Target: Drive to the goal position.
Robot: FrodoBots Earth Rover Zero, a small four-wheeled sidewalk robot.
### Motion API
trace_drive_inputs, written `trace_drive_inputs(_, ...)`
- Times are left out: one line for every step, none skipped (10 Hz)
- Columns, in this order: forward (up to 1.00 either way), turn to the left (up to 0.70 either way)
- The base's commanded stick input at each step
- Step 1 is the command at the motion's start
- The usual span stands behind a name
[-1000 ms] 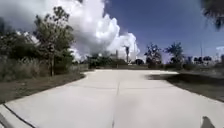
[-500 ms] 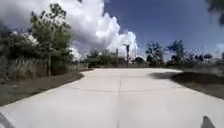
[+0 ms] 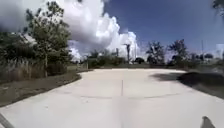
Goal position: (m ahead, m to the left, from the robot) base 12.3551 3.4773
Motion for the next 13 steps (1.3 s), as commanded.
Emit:
trace_drive_inputs(0.7,0.0)
trace_drive_inputs(0.7,0.0)
trace_drive_inputs(0.7,0.0)
trace_drive_inputs(0.7,0.0)
trace_drive_inputs(0.7,0.0)
trace_drive_inputs(0.7,0.0)
trace_drive_inputs(0.7,0.0)
trace_drive_inputs(0.7,0.0)
trace_drive_inputs(0.7,0.0)
trace_drive_inputs(0.7,0.0)
trace_drive_inputs(0.7,0.0)
trace_drive_inputs(0.7,-0.14)
trace_drive_inputs(0.7,-0.35)
